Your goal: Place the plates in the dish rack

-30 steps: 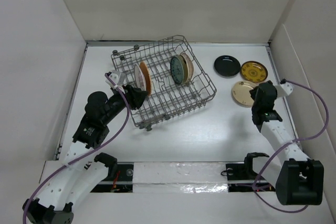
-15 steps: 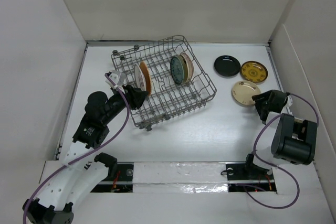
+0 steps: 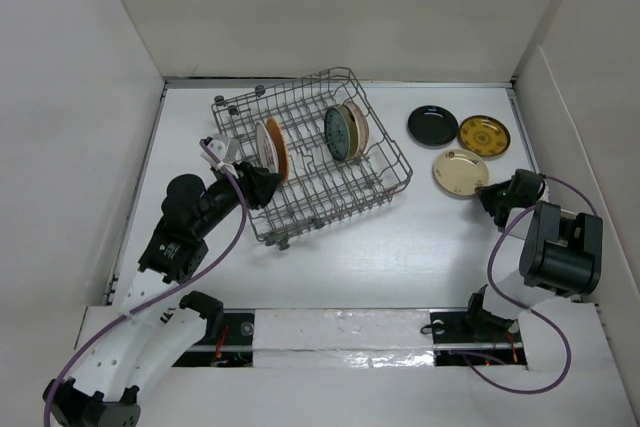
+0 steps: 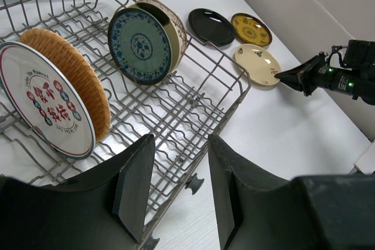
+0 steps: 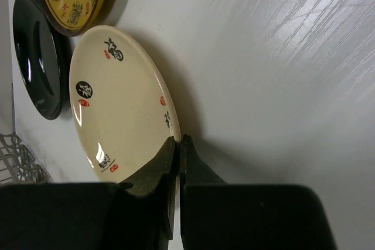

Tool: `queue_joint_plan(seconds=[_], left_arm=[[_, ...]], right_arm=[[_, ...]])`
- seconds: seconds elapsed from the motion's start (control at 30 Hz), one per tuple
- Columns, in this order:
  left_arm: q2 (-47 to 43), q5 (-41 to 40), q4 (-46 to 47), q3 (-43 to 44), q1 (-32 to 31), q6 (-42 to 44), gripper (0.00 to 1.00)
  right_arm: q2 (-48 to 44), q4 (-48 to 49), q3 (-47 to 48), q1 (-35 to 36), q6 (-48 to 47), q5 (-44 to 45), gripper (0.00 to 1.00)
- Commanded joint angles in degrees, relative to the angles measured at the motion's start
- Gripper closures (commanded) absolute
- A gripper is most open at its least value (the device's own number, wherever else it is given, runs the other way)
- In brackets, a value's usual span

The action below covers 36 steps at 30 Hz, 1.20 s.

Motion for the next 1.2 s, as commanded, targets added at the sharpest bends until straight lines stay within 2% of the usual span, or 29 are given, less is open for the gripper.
queue_joint_plan(seconds=[0.0,0.1,0.3,0.4,0.47,0.53,0.67,0.7,0.8,0.83,0.9,0.93,0.97,1.17], left_arm=[[-0.6,0.38,2.16,1.69,0.2,0.11,0.62],[-0.34,0.65,2.16,1.78,0.2,0.11,0.62],[0.45,1.0,2.34,1.96,0.2,-0.07,0.62],[0.72,0.74,2.52,2.05,0.2,-0.07,0.62],[0.72,0.74,2.43,2.13,0.2,-0.07,0.62],[0.37,1.0,2.43,1.96,0.2,-0.07,0.62],[0.28,0.91,2.61,2.13,0.2,-0.07,0.62],[0.28,0.91,2.43,2.13,0.2,-0.07,0.62],[-0.51,0.21,2.08,1.7,0.2,0.1,0.62],[-1.04,-0.14,2.08,1.69,0.2,0.19,0.62],[-1.22,-0.67,1.99,1.78,0.2,0.19,0.62],[-1.3,-0.84,1.64,1.78,0.2,0.28,0.62],[-1.39,-0.93,1.64,1.61,0.2,0.37,0.62],[-2.27,-3.83,1.02,1.69,0.2,0.11,0.62]], right_arm=[[-2.69,0.91,-0.18,0.18,-0.35,-0.39,1.0],[-7.26,0.38,-3.17,0.18,-1.14,1.37,1.0],[-28.6,-8.05,-4.15,5.0,-2.99,6.81,1.0],[-40.38,-13.14,-0.82,12.03,-3.43,14.54,1.0],[-44.87,-14.47,1.99,18.25,-4.57,19.1,1.0],[-44.72,-15.26,7.96,23.62,-8.08,22.54,1.0],[-35.16,-16.93,20.44,39.7,-17.47,34.29,1.0],[-29.83,-17.02,22.9,46.09,-21.41,36.33,1.0],[-21.02,-19.39,34.14,54.04,-29.76,45.1,1.0],[-14.63,-21.92,40.79,57.54,-31.71,46.97,1.0],[-8.1,-25.27,47.94,59.85,-36.8,50.85,1.0],[-2.06,-29.89,51.45,61.51,-38.22,51.81,1.0],[0.7,-32.03,57.84,62.31,-39.46,54.35,1.0],[13.62,-38.9,69.23,65.83,-47.55,61.13,1.0]])
